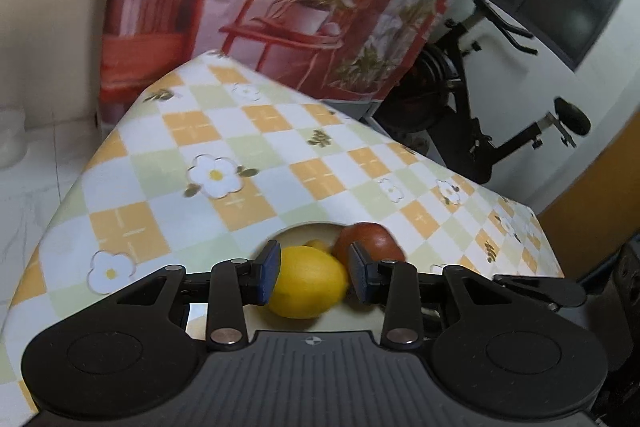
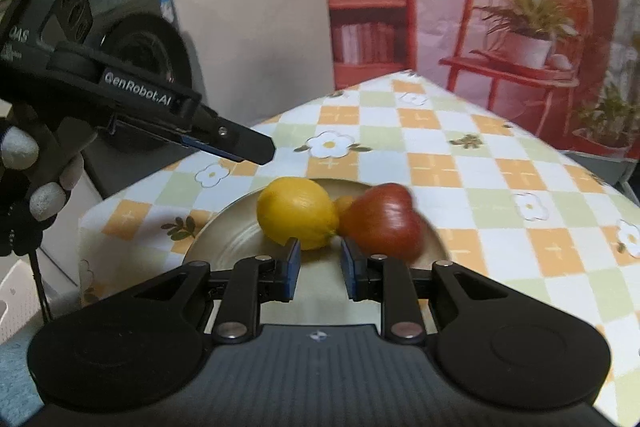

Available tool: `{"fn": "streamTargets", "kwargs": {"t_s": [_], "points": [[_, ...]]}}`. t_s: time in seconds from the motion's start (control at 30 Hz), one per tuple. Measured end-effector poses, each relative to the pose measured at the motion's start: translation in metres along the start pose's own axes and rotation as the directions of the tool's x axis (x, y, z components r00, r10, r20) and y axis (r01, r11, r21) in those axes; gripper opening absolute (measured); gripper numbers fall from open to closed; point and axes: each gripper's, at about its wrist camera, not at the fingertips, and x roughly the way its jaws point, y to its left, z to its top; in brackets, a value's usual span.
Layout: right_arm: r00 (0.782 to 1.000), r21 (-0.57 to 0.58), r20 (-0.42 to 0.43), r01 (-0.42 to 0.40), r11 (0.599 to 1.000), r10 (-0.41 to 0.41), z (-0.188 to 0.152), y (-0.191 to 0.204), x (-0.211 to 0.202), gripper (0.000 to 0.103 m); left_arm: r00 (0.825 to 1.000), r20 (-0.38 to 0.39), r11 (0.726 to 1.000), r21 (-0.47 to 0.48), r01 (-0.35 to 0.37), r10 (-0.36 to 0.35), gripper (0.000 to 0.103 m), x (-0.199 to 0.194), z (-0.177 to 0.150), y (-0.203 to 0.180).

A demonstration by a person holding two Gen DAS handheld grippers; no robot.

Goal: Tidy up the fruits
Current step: 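Open both grippers to release the lemon on the plate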

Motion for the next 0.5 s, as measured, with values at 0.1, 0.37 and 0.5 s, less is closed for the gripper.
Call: {"fn": "streamTargets", "kwargs": {"t_s": [0.1,0.37,0.5], "points": [[0.999,0.042,0.036,0.027,0.999,-0.029,-0.008,-0.013,-0.028,0.025,1.000,0.013,0.999,0.047,0.003,-0.004,0.039,0.000,-0.002,-0.025],[0.984,0.165,0.071,0.147,0.975,-0.161,-0.040,-0.062,-0.102,0.025,0.999,0.037,0.977,0.214,-0.019,0.012,0.040,0.008,-0.013,-0.100],[0.972,0.230,0.065,0.205,0.951,-0.225,-0.062,-0.082,-0.132,0.025,0.998,0.058,0.968,0.252,-0.004,-0.011,0.040,0.009,-0.026,-0.128]]}}
